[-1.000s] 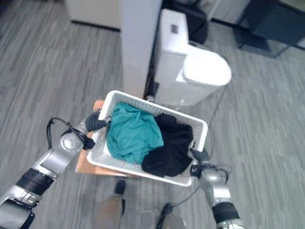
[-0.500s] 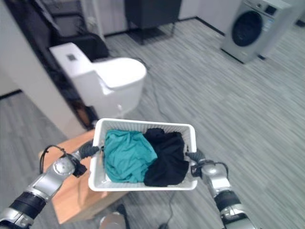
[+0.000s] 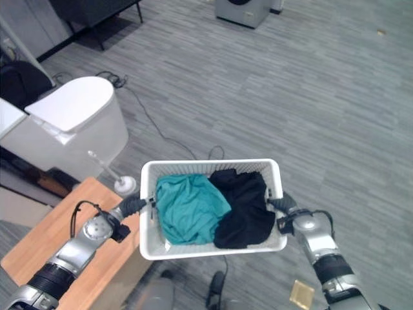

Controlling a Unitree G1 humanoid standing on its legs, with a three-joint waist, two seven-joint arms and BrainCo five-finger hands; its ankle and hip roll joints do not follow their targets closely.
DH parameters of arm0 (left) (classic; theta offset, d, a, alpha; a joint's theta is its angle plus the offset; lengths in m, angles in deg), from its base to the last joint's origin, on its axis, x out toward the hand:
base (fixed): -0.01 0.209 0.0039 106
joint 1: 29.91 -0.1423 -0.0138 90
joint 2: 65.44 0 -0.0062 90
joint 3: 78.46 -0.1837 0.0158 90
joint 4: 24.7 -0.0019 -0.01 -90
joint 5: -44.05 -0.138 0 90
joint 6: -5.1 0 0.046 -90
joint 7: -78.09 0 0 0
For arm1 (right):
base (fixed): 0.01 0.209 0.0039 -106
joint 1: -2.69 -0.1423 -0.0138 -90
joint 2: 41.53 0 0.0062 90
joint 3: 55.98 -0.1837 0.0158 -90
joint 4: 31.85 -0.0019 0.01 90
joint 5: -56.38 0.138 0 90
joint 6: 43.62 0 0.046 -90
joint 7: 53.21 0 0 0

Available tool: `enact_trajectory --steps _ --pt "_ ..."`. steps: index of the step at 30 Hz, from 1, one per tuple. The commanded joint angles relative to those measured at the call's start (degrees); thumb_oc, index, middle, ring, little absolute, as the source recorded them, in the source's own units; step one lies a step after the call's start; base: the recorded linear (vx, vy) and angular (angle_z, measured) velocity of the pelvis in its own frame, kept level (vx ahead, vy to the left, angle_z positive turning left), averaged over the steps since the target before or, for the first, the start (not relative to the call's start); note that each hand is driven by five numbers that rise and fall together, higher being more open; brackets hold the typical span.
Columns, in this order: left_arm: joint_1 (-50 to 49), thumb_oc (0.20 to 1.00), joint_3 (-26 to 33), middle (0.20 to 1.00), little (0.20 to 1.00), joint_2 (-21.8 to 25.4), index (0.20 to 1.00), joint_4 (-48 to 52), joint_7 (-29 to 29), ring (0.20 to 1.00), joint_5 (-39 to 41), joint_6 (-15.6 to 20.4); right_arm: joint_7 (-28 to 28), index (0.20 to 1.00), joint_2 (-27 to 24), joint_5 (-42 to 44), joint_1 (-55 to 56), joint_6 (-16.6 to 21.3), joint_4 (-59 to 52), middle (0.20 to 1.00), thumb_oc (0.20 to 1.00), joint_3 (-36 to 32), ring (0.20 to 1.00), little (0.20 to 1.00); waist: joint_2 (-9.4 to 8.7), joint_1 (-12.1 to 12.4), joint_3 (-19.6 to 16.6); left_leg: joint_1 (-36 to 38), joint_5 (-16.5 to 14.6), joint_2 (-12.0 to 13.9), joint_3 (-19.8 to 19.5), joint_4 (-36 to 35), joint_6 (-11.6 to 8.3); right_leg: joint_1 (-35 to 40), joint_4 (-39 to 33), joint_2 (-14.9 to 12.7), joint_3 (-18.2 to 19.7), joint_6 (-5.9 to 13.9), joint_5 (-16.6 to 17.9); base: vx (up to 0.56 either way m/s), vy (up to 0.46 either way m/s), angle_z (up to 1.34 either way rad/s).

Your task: Grab the laundry basket,head to the washer,open it,put in the laundry and shut it.

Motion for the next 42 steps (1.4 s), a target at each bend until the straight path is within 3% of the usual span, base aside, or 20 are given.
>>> enact_trajectory --steps 1,10,12,16,18,20,21,22,23,25,28,30,33,35,36,37,39,40,41,42 --pt "7.38 0.200 5.02 0.200 0.200 2.61 0.200 -5.04 4.68 0.200 1.11 1.24 -1.04 0.200 -6.20 1.69 -0.68 2.99 -1.35 0.200 0.200 -5.42 0.200 0.200 0.69 1.65 -4.07 1.86 -2.82 -0.52 2.46 -0.01 2.70 1.66 0.41 -4.42 -5.97 8.54 -6.44 -0.03 0.039 0.15" --pt "9.07 0.200 3.67 0.200 0.200 1.55 0.200 -7.09 5.57 0.200 2.81 1.08 -1.34 0.200 -4.03 2.58 -2.98 2.74 -0.25 0.200 0.200 -3.20 0.200 0.200 2.24 0.94 -5.14 4.05 -0.78 2.28 5.63 1.41 1.61 3.17 -0.11 -4.28 -4.36 7.88 -6.59 0.00 -0.036 -0.13" --pt "9.50 0.200 3.77 0.200 0.200 1.81 0.200 -7.62 5.88 0.200 3.00 1.05 -1.53 0.200 -4.51 3.05 -3.17 2.74 -0.48 0.200 0.200 -2.99 0.200 0.200 2.34 0.87 -4.51 2.62 1.79 3.87 5.70 6.26 0.59 4.02 -0.11 -3.50 -3.82 7.01 -7.47 0.00 -0.112 -0.12" --pt "10.85 0.200 3.12 0.200 0.200 1.73 0.200 -8.31 6.31 0.200 3.80 0.82 -2.17 0.200 -5.85 3.76 -1.96 2.80 -2.38 0.200 0.200 -4.08 0.200 0.200 2.29 1.03 -1.78 -4.94 9.33 6.66 2.09 24.01 -1.29 6.48 -0.11 -1.00 -3.33 4.10 -8.67 0.00 -0.161 -0.08" --pt "12.11 0.200 2.44 0.200 0.200 1.15 0.200 -8.42 6.62 0.200 4.02 0.47 -2.40 0.200 -6.98 4.38 -1.13 2.56 -3.42 0.200 0.200 -5.04 0.200 0.200 2.20 0.37 -1.29 -6.29 8.73 7.47 2.52 25.07 -0.53 6.85 -0.11 -0.43 -4.05 3.60 -9.16 0.06 -0.097 -0.03" --pt "11.48 0.200 3.23 0.200 0.200 1.36 0.200 -8.06 6.82 0.200 3.95 0.94 -2.24 0.200 -7.16 4.19 -1.66 2.72 -3.48 0.200 0.200 -4.52 0.200 0.200 1.99 1.84 -0.95 -8.52 3.32 0.66 -0.63 20.41 1.45 6.36 -0.11 -1.03 -3.27 4.52 -8.83 0.07 0.011 0.03" --pt "11.38 0.200 3.29 0.200 0.200 1.40 0.200 -8.01 6.80 0.200 3.94 0.93 -2.23 0.200 -7.14 4.19 -1.68 2.75 -3.45 0.200 0.200 -4.45 0.200 0.200 1.91 1.70 -1.04 -8.53 3.25 0.54 -0.65 20.37 1.55 6.35 -0.11 -1.13 -3.36 4.61 -8.91 0.07 0.030 0.19" --pt "10.95 0.200 3.50 0.200 0.200 1.74 0.200 -7.85 6.77 0.200 3.90 1.17 -2.04 0.200 -6.99 4.30 -1.76 2.90 -3.45 0.200 0.200 -4.26 0.200 0.200 1.67 2.25 -0.97 -9.43 1.58 -1.66 -1.66 17.86 1.86 6.23 -0.11 -1.16 -3.17 5.05 -8.81 0.16 -0.021 -0.04" --pt "10.19 0.200 3.30 0.200 0.200 2.34 0.200 -7.68 6.64 0.200 3.79 1.41 -1.74 0.200 -5.86 4.34 -2.23 3.20 -3.40 0.200 0.200 -3.28 0.200 0.200 0.94 3.03 -1.16 -9.31 2.77 -3.13 -1.11 7.31 1.91 6.27 -0.11 -0.71 -2.92 5.90 -8.99 0.22 -0.026 -0.14" --pt "9.14 0.200 3.84 0.200 0.200 2.66 0.200 -7.76 6.36 0.200 3.87 1.61 -1.45 0.200 -3.91 3.91 -4.03 3.62 -2.49 0.200 0.200 -1.06 0.200 0.200 1.34 4.30 -1.79 -9.39 7.20 -2.83 1.18 -1.81 2.12 6.83 -0.11 0.97 -2.85 6.30 -9.35 0.24 -0.015 -0.21" --pt "6.88 0.200 5.71 0.200 0.200 4.74 0.200 -7.53 6.37 0.200 4.36 1.75 -1.27 0.200 -1.40 4.29 -6.61 4.12 -0.88 0.200 0.200 1.50 0.200 0.200 0.99 6.80 -2.04 -10.59 9.99 -2.50 3.84 -11.62 1.88 9.05 0.25 3.19 -1.16 5.87 -11.20 0.26 0.000 -0.75" --pt "6.09 0.200 6.14 0.200 0.200 5.56 0.200 -7.78 6.44 0.200 4.55 1.85 -1.43 0.200 0.93 4.66 -8.21 4.56 0.26 0.200 0.200 3.11 0.200 0.200 0.33 7.94 -1.85 -10.60 10.93 -2.00 5.64 -13.57 1.97 9.90 1.75 4.15 -0.51 5.32 -12.44 0.31 -0.007 -0.53" --pt "6.15 0.200 7.02 0.200 0.200 7.60 0.200 -8.57 6.45 0.200 4.97 1.77 -1.47 0.200 3.19 5.36 -9.22 4.56 0.77 0.200 0.200 4.75 0.200 0.200 -1.82 8.50 -2.52 -9.52 8.89 -0.72 13.63 -12.58 2.95 11.39 3.63 4.85 -0.13 5.76 -14.65 0.36 0.037 -0.28" --pt "6.08 0.200 7.80 0.200 0.200 9.52 0.200 -7.97 6.59 0.200 4.55 1.26 -1.42 0.200 4.31 5.69 -9.04 4.30 0.06 0.200 0.200 5.01 0.200 0.200 -4.11 8.85 -3.72 -8.47 9.19 -0.76 16.46 -12.42 4.56 11.10 5.69 4.80 0.15 6.44 -15.53 0.49 0.094 -0.08" --pt "5.13 0.200 8.40 0.200 0.200 10.21 0.200 -7.86 6.68 0.200 4.45 1.96 -0.70 0.200 5.55 5.28 -9.12 4.56 -0.73 0.200 0.200 5.34 0.200 0.200 -6.23 9.75 -4.29 -7.98 8.08 -1.68 16.06 -10.63 5.69 10.90 8.92 4.13 0.69 8.07 -15.22 0.45 0.111 -0.14" --pt "4.94 0.200 8.49 0.200 0.200 10.42 0.200 -7.79 6.65 0.200 4.45 2.00 -0.69 0.200 5.77 5.22 -9.07 4.56 -0.74 0.200 0.200 5.35 0.200 0.200 -6.57 9.85 -4.42 -8.10 7.75 -1.74 16.31 -10.35 5.75 10.70 9.27 3.88 0.87 8.20 -15.52 0.45 0.157 -0.28" --pt "3.65 0.200 9.39 0.200 0.200 11.21 0.200 -7.79 7.00 0.200 4.41 2.35 0.35 0.200 6.99 4.94 -8.10 4.75 -0.74 0.200 0.200 5.04 0.200 0.200 -8.78 10.32 -5.24 -6.52 4.82 -3.41 16.23 -8.40 7.47 9.96 14.83 1.45 0.51 12.98 -11.05 0.46 0.197 -0.58" --pt "4.48 0.200 8.64 0.200 0.200 11.84 0.200 -7.55 7.25 0.200 4.06 2.23 0.45 0.200 8.05 4.63 -7.87 4.45 -0.29 0.200 0.200 4.71 0.200 0.200 -9.57 9.40 -5.13 -4.50 2.22 -4.11 16.53 -6.74 8.89 7.40 24.32 -1.54 0.11 18.63 -5.34 0.44 0.203 -0.67" --pt "4.60 0.200 8.55 0.200 0.200 11.89 0.200 -7.59 7.27 0.200 4.07 2.23 0.45 0.200 8.09 4.61 -7.88 4.44 -0.29 0.200 0.200 4.63 0.200 0.200 -9.70 9.45 -5.13 -4.64 2.03 -4.21 16.59 -6.55 9.00 7.14 24.79 -1.73 0.15 18.76 -5.61 0.38 0.141 -0.49" --pt "5.11 0.200 8.22 0.200 0.200 11.99 0.200 -7.54 7.64 0.200 4.08 2.11 0.52 0.200 8.13 4.48 -7.96 4.39 -0.44 0.200 0.200 4.45 0.200 0.200 -9.63 8.76 -4.92 -3.88 1.00 -3.95 16.47 -5.68 9.06 6.09 29.28 -2.34 -0.54 19.54 -2.28 0.19 0.032 -0.19"
